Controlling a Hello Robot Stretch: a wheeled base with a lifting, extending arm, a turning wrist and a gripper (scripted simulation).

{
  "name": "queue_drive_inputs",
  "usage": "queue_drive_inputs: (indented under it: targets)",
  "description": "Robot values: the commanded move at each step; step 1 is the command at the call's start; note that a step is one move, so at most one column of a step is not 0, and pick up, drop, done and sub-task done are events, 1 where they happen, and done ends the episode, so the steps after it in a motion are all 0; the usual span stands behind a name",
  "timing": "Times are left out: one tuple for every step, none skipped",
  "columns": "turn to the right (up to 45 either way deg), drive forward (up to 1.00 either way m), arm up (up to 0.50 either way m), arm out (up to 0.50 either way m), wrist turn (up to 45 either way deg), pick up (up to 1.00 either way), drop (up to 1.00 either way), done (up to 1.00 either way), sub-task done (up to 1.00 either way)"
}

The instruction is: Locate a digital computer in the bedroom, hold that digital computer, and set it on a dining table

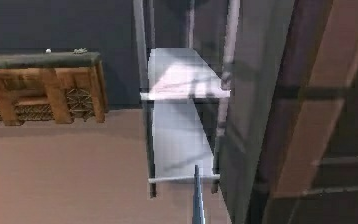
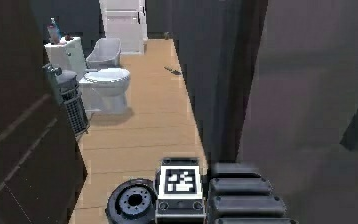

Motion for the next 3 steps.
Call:
queue_drive_inputs:
  targets:
    - [-21.0,0.0,0.0,0.0,0.0,0.0,0.0,0.0,0.0]
    - [0.0,0.2,0.0,0.0,0.0,0.0,0.0,0.0,0.0]
    - [-9.0,0.0,0.0,0.0,0.0,0.0,0.0,0.0,0.0]
